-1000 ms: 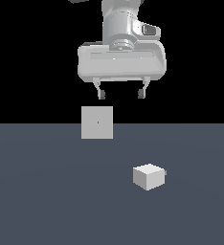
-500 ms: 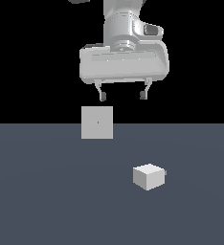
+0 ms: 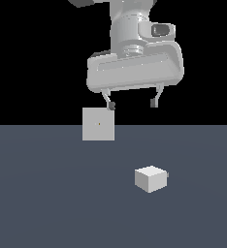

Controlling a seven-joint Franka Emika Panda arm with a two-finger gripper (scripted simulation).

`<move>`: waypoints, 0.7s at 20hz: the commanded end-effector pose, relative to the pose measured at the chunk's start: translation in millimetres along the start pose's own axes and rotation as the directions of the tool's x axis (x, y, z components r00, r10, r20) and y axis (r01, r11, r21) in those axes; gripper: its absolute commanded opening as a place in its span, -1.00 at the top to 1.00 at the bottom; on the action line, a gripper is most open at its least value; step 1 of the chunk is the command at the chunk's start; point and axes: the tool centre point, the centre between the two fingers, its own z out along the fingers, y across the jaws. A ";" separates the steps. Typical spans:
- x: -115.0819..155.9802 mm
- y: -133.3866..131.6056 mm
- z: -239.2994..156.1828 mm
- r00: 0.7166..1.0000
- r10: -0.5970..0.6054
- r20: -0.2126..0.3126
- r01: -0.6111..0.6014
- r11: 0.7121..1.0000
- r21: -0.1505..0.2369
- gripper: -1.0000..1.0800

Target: Plug the charger into the wall socket.

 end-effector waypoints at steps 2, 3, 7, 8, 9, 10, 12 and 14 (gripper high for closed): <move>-6.5 7.8 10.3 0.995 0.099 -0.010 -0.099 0.995 -0.001 -0.92; -8.6 10.0 13.3 0.992 0.128 -0.013 -0.128 0.992 -0.001 -0.92; -17.1 17.8 25.2 0.970 0.240 -0.025 -0.240 0.971 -0.001 -0.92; -19.3 19.6 28.2 0.963 0.268 -0.028 -0.268 0.963 0.000 -0.92; -21.6 21.3 31.1 0.955 0.295 -0.031 -0.295 0.956 0.000 -0.92; -23.8 22.9 34.1 0.946 0.321 -0.034 -0.321 0.947 0.001 -0.92; -28.4 25.9 39.9 0.927 0.373 -0.040 -0.373 0.928 0.002 -0.92; -33.1 28.6 45.8 0.905 0.423 -0.046 -0.423 0.906 0.003 -0.92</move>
